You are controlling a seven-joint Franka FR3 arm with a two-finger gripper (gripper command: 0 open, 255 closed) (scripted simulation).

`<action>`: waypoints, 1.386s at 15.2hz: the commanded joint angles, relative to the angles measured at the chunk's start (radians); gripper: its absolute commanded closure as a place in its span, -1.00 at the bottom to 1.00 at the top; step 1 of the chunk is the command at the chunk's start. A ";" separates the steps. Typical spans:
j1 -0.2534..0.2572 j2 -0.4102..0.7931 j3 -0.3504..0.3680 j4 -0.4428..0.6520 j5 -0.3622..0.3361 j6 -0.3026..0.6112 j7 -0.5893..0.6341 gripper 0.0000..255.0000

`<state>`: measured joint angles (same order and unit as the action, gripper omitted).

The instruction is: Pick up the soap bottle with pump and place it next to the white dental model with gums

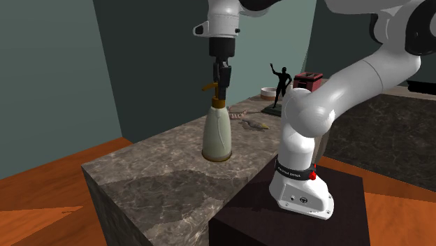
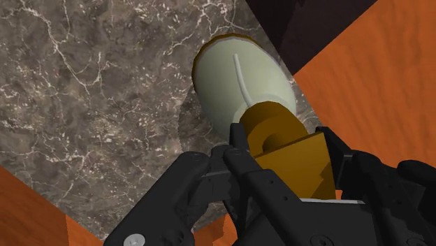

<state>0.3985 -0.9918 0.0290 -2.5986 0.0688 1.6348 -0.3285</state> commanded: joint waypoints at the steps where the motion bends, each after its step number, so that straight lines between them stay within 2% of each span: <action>1: 0.000 0.006 -0.001 0.029 -0.001 -0.022 0.001 1.00; 21: -0.001 0.112 -0.007 0.359 -0.007 -0.246 0.012 1.00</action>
<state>0.3975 -0.8883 0.0222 -2.2593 0.0626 1.3994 -0.3166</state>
